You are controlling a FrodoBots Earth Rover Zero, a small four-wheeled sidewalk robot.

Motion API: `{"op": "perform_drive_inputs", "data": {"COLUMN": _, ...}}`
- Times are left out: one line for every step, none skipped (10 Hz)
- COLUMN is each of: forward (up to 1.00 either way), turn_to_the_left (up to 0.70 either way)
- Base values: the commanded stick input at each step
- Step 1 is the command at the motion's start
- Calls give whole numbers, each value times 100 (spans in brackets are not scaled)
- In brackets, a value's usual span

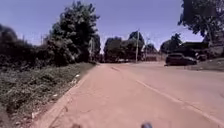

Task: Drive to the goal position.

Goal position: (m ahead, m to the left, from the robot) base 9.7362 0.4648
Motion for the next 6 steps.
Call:
{"op": "perform_drive_inputs", "data": {"forward": 70, "turn_to_the_left": 0}}
{"op": "perform_drive_inputs", "data": {"forward": 70, "turn_to_the_left": 0}}
{"op": "perform_drive_inputs", "data": {"forward": 70, "turn_to_the_left": 0}}
{"op": "perform_drive_inputs", "data": {"forward": 70, "turn_to_the_left": 0}}
{"op": "perform_drive_inputs", "data": {"forward": 70, "turn_to_the_left": 0}}
{"op": "perform_drive_inputs", "data": {"forward": 70, "turn_to_the_left": 0}}
